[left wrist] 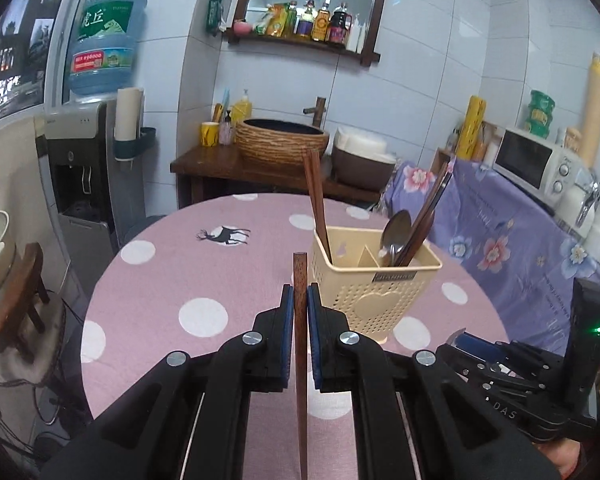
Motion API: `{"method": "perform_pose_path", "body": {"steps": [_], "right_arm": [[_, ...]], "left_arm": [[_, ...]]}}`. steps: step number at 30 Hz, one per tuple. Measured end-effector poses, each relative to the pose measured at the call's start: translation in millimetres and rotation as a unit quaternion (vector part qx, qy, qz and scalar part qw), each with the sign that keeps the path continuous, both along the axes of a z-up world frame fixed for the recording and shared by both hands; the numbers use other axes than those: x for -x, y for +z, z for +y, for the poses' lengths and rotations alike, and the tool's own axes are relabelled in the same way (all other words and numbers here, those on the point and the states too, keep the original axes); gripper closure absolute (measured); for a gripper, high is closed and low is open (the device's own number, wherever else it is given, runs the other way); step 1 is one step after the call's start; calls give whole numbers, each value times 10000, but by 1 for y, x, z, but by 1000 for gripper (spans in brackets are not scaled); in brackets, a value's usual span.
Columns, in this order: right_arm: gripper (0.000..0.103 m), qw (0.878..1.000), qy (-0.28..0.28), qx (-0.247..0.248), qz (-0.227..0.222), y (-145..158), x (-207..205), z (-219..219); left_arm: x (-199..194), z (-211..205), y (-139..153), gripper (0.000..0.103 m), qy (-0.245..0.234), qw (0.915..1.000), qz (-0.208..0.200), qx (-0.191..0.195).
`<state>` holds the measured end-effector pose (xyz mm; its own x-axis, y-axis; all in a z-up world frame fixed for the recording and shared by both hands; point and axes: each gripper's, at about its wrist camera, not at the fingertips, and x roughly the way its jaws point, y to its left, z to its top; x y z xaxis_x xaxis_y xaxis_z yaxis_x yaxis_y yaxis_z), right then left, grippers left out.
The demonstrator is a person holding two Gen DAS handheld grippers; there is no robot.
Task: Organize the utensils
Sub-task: 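Close the left tool on the chopstick while the right tool grasps the clear plastic spoon, then lower the chopstick and plastic spoon into the holder and open both tools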
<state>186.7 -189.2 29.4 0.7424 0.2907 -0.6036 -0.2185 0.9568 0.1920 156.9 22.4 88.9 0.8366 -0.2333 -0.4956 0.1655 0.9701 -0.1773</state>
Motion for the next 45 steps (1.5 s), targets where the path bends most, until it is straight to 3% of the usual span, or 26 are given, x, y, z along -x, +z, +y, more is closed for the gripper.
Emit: {"method": "perform_pose_path", "body": {"steps": [12,19,23,28,33,38,45], "right_arm": [[66,9998,18,-162,-76,12,0,-5],[66,9994,131,-177,-264,37,-3,-6],[66,9981,204,-91,-581,76,-9,-4],[66,9929,101,70,-1181,147,-29,0],[66,9888,-158,109,-1481,189,-54,0],[66,9888,-386,163,-1435,172,-78,0],[66,9938,-447,356,-957,97,-94,6]], "left_arm": [[1,7,7,95,-48,9998,-60,169],[3,5,30,95,-234,9992,-224,221],[2,-1,66,95,-361,9977,-535,184],[-9,-18,124,95,-541,9943,-906,175],[-31,-40,164,95,-230,9909,-1322,-61],[-57,-49,150,95,-7,9923,-1239,-30],[-80,-52,78,95,23,9979,-629,-141]]}}
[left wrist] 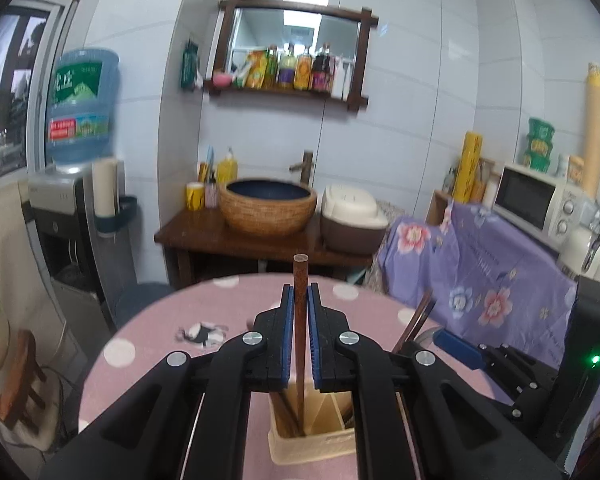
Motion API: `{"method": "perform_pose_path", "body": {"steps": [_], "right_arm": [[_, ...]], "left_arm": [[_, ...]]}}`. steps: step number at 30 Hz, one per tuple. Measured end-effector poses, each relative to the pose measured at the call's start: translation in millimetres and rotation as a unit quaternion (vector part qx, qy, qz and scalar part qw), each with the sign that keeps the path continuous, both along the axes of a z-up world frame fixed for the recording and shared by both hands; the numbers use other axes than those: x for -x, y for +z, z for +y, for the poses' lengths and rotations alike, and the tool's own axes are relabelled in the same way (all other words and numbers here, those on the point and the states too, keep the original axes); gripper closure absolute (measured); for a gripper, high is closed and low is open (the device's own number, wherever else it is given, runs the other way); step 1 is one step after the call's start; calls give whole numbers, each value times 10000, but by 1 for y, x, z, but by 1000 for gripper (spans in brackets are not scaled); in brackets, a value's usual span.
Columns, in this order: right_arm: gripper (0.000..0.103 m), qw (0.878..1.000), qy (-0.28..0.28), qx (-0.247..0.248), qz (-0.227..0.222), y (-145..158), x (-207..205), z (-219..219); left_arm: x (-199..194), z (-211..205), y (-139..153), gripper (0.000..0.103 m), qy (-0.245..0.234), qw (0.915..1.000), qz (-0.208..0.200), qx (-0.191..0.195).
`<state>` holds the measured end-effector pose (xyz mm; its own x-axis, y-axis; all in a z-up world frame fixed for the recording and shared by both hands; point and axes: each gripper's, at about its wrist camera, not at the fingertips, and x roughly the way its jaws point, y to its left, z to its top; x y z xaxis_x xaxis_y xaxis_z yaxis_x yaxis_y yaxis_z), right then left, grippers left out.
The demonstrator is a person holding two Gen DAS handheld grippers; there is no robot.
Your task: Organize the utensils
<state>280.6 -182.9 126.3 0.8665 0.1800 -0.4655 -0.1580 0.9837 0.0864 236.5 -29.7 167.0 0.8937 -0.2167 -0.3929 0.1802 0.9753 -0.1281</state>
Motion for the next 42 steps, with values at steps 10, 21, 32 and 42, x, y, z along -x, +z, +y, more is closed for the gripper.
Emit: {"method": "perform_pose_path", "body": {"steps": [10,21,32,42], "right_arm": [[66,9995,-107,234,179,-55,1,8],[27,9991,-276,93,-318,-53,47,-13],[6,9987,-223,80,-449,-124,159,-44],[6,9967,-478,89,-653,-151,234,-43]], "left_arm": [[-11,-3,-66,101,-71,9979,641,57],[28,7,-72,38,-79,9998,197,-14],[145,47,-143,5,569,9934,-994,61],[196,34,-168,5,952,9883,-949,-715]]}}
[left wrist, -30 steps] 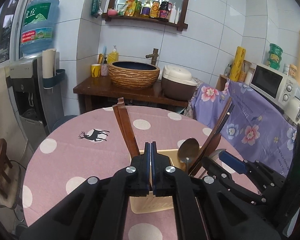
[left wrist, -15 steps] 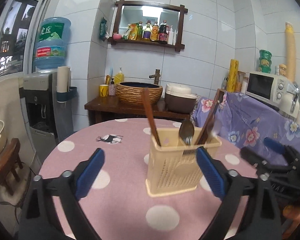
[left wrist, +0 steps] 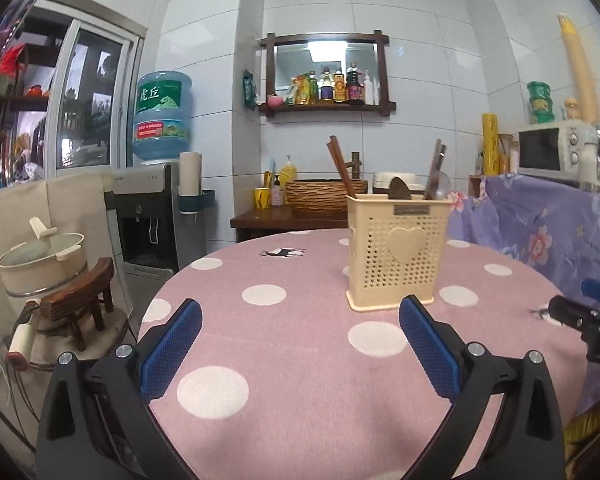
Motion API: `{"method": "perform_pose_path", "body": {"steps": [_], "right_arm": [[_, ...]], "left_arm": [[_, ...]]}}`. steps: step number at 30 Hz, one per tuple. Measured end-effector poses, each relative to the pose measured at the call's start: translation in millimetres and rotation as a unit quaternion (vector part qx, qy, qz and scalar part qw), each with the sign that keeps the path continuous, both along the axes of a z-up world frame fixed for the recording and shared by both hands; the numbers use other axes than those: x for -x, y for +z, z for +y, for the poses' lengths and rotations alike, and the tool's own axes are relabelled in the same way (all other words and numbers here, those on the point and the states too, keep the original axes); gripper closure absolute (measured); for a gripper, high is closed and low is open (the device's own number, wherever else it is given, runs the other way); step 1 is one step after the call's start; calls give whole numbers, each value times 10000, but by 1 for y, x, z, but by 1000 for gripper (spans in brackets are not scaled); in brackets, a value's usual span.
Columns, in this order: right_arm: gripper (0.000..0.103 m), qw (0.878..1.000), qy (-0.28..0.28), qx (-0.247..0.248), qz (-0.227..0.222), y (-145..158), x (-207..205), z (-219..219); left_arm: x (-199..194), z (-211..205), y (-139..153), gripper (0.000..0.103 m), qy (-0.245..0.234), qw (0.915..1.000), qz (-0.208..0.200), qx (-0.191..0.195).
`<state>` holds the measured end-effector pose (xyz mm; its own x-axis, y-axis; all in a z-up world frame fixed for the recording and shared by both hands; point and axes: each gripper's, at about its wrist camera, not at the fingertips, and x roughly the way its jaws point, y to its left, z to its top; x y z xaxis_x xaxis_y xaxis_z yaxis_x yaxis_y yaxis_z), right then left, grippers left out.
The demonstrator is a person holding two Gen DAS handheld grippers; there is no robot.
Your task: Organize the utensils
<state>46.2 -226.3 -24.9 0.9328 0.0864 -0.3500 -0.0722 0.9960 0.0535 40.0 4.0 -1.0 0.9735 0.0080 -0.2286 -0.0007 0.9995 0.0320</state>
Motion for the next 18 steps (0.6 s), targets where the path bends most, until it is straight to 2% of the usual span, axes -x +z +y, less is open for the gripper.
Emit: {"method": "perform_pose_path", "body": {"steps": [6,10,18], "right_arm": [[6,9993,-46,242,-285,0,26,9],[6,9994,-62,184,-301,1,29,7],[6,9995,-71,173,-240,1,27,7]], "left_arm": [[17,3,-11,5,-261,9994,110,185],[18,5,-18,5,-324,9984,381,278],[24,7,-20,5,-285,9985,384,267]]}}
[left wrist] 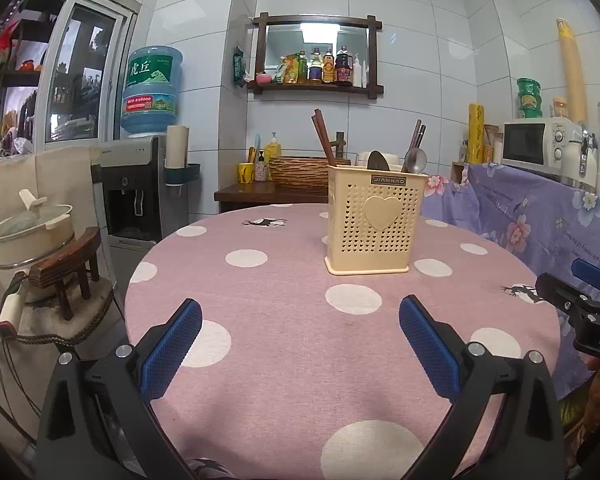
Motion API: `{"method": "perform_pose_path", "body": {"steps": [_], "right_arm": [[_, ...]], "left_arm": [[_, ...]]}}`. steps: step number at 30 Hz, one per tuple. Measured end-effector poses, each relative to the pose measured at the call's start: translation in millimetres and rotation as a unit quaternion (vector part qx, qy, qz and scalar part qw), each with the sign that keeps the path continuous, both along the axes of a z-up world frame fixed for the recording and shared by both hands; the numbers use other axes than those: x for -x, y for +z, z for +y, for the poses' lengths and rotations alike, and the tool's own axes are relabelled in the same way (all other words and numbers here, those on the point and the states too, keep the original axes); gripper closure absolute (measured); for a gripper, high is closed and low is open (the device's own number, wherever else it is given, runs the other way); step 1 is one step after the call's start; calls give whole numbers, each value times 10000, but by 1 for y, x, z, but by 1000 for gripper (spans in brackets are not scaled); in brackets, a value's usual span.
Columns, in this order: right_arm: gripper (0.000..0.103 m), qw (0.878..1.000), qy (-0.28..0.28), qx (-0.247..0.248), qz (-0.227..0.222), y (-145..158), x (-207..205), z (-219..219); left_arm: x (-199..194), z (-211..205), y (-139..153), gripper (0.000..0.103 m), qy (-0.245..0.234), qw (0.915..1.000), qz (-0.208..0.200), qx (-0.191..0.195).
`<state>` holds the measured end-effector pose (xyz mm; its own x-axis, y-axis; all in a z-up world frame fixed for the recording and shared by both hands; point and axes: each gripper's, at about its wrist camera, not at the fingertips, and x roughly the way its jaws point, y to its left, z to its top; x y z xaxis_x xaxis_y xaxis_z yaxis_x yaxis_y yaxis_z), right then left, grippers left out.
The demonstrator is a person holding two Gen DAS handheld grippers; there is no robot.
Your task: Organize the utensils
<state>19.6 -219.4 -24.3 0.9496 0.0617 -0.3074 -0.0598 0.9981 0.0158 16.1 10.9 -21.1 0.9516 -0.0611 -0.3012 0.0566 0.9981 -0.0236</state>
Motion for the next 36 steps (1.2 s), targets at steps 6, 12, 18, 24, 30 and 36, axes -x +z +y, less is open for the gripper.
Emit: {"method": "perform_pose_path", "body": {"steps": [6,12,18,24,30,36], "right_arm": [[6,10000,7,68,-6,0,-1,2],[6,10000,27,71,35,-1,-2,3],[6,9999,36,80,59,-2,-2,3],[6,10000,43,62,60,-2,-2,4],[6,9999,45,63,69,-2,-2,4],[6,9999,54,57,77,-1,-1,5]], "left_arm": [[1,2,0,5,13,10000,2,22],[1,4,1,5,27,10000,22,58],[2,4,1,5,14,9999,38,152],[1,5,2,5,31,9999,44,121],[1,5,2,5,11,9999,54,107],[2,3,4,5,51,10000,26,-28]]}}
